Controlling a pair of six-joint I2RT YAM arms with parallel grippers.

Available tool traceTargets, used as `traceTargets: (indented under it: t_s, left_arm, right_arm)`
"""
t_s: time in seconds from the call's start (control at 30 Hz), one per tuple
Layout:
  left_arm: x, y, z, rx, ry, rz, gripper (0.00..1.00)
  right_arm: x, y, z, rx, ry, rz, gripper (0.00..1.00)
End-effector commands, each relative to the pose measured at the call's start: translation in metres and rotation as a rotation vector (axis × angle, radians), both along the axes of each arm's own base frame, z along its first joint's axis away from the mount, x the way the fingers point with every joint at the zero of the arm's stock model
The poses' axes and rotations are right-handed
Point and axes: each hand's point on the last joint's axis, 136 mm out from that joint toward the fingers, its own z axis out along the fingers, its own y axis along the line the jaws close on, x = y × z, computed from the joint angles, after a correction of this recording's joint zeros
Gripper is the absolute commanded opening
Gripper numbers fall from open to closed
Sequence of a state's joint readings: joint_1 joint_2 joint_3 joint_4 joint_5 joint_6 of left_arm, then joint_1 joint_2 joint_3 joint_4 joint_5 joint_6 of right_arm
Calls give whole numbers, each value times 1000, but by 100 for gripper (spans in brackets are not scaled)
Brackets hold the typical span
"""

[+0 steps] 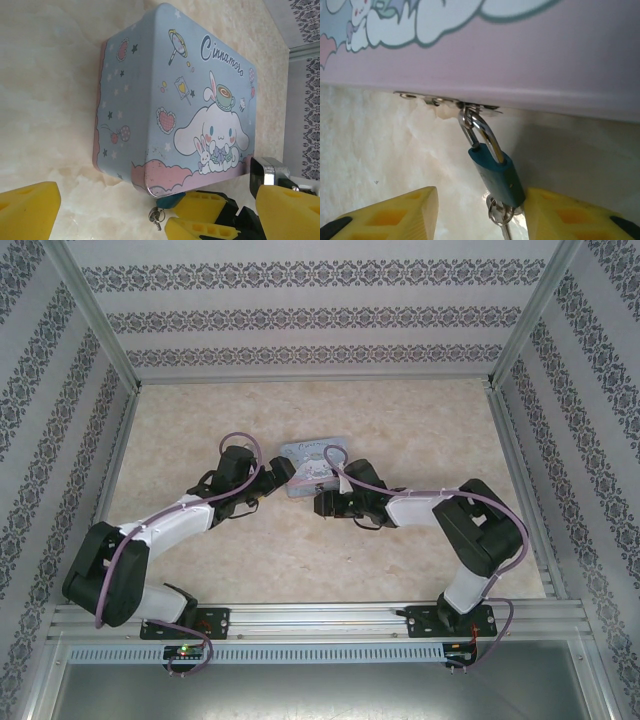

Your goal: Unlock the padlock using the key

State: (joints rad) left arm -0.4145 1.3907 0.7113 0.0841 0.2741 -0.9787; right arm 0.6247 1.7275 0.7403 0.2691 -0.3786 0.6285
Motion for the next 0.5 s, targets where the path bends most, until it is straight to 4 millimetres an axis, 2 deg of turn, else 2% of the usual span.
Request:
traceTargets:
  t_s: [0.0,0.17,0.37,0.47]
  left_arm:
    - [6,0,7,-6,-7,-22,100]
    - [12,0,7,-23,-7,-25,100]
    - [16,-4,6,-34,-6,-39,100]
    - [18,-4,9,-15,-13,-49,100]
  right_arm:
    - [9,6,1,-3,-34,-4,47]
    - [7,1,-8,-27,-19,-26,38]
    - [6,-14,-16,-50,-1,-70,14]
    - [7,-22,-16,-50,6,-90,9]
